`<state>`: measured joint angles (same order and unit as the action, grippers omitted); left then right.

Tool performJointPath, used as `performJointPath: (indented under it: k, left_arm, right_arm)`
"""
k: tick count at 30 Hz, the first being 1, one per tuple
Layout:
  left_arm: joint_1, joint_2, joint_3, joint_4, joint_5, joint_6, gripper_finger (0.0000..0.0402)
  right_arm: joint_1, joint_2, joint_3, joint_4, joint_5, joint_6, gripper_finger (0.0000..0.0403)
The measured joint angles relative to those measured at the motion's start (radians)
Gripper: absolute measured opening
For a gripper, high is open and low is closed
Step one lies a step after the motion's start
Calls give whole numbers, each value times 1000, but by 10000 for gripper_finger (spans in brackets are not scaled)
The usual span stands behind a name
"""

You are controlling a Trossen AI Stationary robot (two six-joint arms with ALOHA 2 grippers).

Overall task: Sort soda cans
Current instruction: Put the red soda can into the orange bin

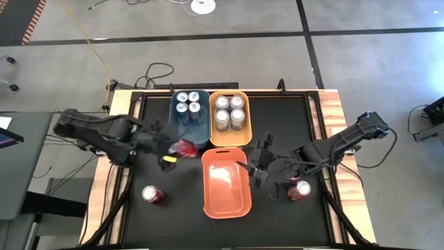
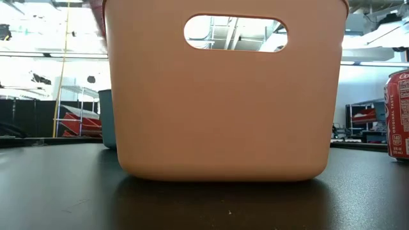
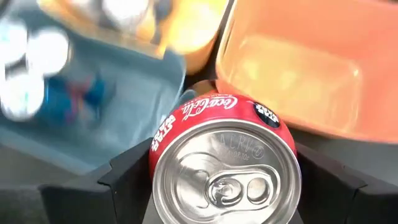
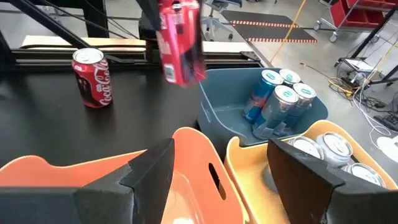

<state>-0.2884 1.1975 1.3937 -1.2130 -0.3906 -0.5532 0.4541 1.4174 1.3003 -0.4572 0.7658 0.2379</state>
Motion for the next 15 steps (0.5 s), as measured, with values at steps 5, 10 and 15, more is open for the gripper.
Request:
performJointPath:
  k: [5, 10, 15]
  left_arm:
    - [66, 177, 160, 26, 12, 216, 300]
    - [89, 352, 284, 36, 18, 365, 300]
    - [95, 491, 351, 81, 78, 471, 300]
  right_arm:
    - [2, 0, 0, -13, 0, 0, 275]
    - [24, -2, 0, -36, 0, 43, 275]
    - [82, -33, 0, -79, 69, 114, 275]
